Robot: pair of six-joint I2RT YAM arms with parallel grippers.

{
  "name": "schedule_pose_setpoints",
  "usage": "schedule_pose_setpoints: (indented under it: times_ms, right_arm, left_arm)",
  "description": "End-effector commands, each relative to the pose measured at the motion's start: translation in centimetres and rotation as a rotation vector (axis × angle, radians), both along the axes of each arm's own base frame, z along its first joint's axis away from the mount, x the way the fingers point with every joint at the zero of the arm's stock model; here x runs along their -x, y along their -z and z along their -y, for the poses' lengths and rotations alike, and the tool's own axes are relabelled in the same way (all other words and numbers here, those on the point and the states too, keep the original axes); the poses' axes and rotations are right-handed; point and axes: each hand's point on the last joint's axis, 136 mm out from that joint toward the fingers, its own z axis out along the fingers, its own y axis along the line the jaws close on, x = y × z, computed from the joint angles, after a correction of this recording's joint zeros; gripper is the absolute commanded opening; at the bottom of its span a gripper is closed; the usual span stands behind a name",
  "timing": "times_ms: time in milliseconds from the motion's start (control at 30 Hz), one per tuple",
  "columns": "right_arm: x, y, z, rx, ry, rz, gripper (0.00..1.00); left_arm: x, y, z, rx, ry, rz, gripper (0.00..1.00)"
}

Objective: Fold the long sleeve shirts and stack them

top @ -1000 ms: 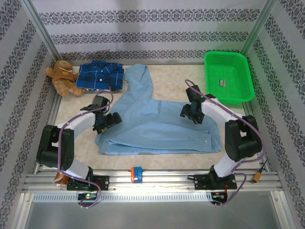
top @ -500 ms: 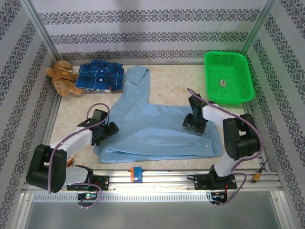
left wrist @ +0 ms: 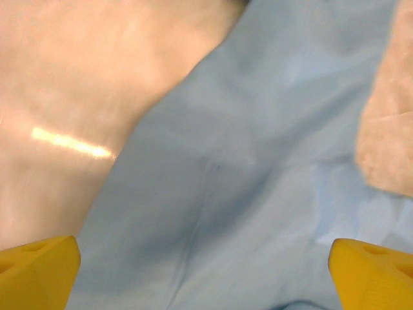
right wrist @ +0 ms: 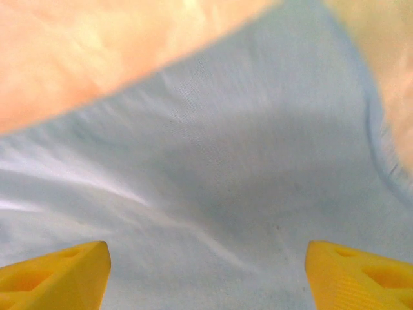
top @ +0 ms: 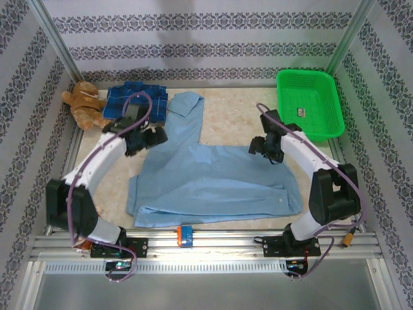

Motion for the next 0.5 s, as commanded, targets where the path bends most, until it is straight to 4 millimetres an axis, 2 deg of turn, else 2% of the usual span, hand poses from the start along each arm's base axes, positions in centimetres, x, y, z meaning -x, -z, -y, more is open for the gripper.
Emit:
schedule_pose_setpoints:
  times_ms: [0,167,333,467]
  right_arm:
    - [-0.6,-2.3,0.9,0.044,-0.096,0.05,0.8]
    - [-0.8,-2.8,1.2,0.031,-0.125,0.054,0.79]
    - [-0.4,-2.5,1.3,0.016,-0.129,0.038,0.79]
    - [-0.2,-2.3,1.4,0.014,-0.125,0.023,0.79]
  left_arm:
    - [-1.9,3.5,0.7,-0.044,0.241,-0.132,0.93]
    - [-6.6,7.3,1.7,-0.056,0.377,-0.24,0.73]
    - [-9.8,10.4,0.5,-0.137,0.382,-0.285,0.66]
    - [-11.3,11.3,-0.5,-0.186,0.366,-0.282,0.64]
